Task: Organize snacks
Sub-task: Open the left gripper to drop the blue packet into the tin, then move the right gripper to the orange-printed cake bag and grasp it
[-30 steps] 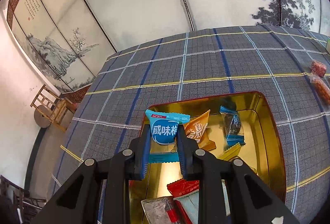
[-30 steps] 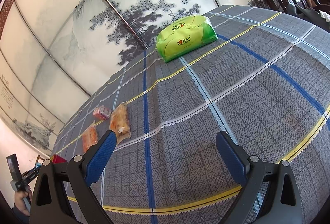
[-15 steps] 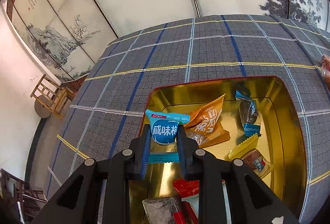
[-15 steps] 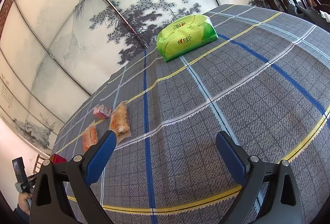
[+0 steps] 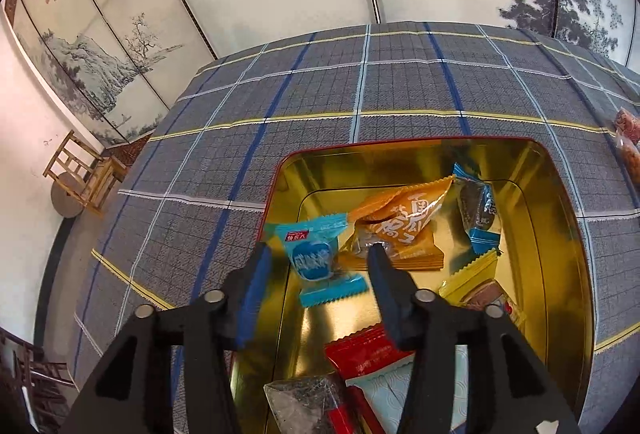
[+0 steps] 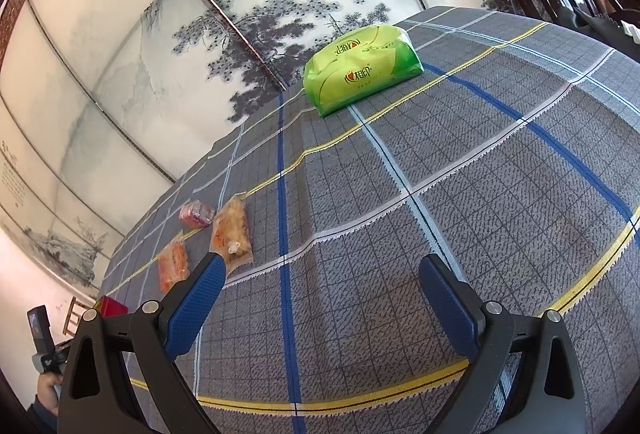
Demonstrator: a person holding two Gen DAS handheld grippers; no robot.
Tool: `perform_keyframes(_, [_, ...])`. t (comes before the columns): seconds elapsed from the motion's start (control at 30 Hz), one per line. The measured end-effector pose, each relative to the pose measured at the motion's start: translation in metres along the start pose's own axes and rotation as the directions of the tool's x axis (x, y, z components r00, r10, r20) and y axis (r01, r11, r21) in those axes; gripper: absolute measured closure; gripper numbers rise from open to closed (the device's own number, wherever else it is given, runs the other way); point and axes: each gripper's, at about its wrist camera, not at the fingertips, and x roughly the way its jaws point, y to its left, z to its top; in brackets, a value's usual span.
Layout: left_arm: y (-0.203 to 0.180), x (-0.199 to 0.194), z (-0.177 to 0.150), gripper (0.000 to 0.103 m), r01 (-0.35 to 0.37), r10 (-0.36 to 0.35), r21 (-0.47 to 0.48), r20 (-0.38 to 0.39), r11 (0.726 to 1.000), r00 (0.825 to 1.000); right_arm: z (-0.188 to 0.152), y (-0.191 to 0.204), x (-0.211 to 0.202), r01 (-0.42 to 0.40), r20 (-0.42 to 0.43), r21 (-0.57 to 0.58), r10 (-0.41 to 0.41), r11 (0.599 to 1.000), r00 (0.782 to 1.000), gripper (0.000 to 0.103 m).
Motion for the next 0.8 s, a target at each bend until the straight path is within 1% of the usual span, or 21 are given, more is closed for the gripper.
perform_keyframes(0.07, [0.002,-0.009,-0.004,0.041,0.026,-0.026,-0.011,0.024,1.000,0.999,-0.002,0.002,0.001,0.005,-0.005,-0.007,-0.005,1.000,1.000,0.005])
perform_keyframes(0.1, [0.003,-0.015,-0.007,0.039,0.028,-0.027,-0.010,0.041,1.000,0.999,-0.004,0.002,0.001,0.009,-0.007,-0.012,-0.009,1.000,1.000,0.004])
perform_keyframes(0.17, [0.003,-0.031,-0.015,0.030,0.049,-0.048,-0.006,0.092,0.999,0.995,-0.006,0.003,0.000,0.022,-0.011,-0.023,-0.022,1.000,1.000,0.004])
perform_keyframes(0.27, [0.012,-0.061,-0.029,0.027,0.088,-0.083,-0.015,0.181,0.996,0.980,-0.008,0.011,0.002,0.066,-0.029,-0.066,-0.068,0.996,0.997,0.002])
perform_keyframes(0.33, [0.023,-0.088,-0.040,0.026,0.141,-0.125,-0.044,0.250,0.989,0.960,-0.009,0.022,0.007,0.100,-0.051,-0.119,-0.106,0.988,0.993,0.002])
perform_keyframes(0.43, [0.039,-0.127,-0.066,0.014,0.197,-0.159,-0.080,0.340,0.977,0.927,-0.011,0.044,0.015,0.124,-0.070,-0.197,-0.140,0.973,0.988,0.002])
perform_keyframes(0.5, [0.044,-0.148,-0.088,0.011,0.227,-0.176,-0.088,0.390,0.970,0.904,-0.008,0.063,0.021,0.131,-0.067,-0.249,-0.152,0.960,0.986,0.002])
perform_keyframes(0.53, [0.044,-0.155,-0.100,0.011,0.238,-0.188,-0.081,0.400,0.968,0.897,-0.007,0.073,0.025,0.126,-0.069,-0.272,-0.150,0.954,0.986,0.002])
perform_keyframes(0.6, [0.040,-0.163,-0.124,0.011,0.245,-0.200,-0.064,0.402,0.967,0.894,-0.003,0.095,0.037,0.127,-0.074,-0.329,-0.160,0.936,0.984,0.002])
perform_keyframes(0.67, [0.034,-0.164,-0.146,0.011,0.253,-0.214,-0.058,0.372,0.966,0.903,-0.001,0.114,0.055,0.132,-0.097,-0.388,-0.183,0.912,0.978,0.002])
perform_keyframes(0.73, [0.030,-0.162,-0.167,0.011,0.283,-0.245,-0.068,0.331,0.957,0.911,0.000,0.130,0.073,0.138,-0.116,-0.434,-0.208,0.890,0.971,0.002])
perform_keyframes(0.8, [0.025,-0.159,-0.186,0.011,0.300,-0.264,-0.079,0.305,0.951,0.915,0.001,0.138,0.085,0.136,-0.129,-0.448,-0.214,0.884,0.968,0.002])
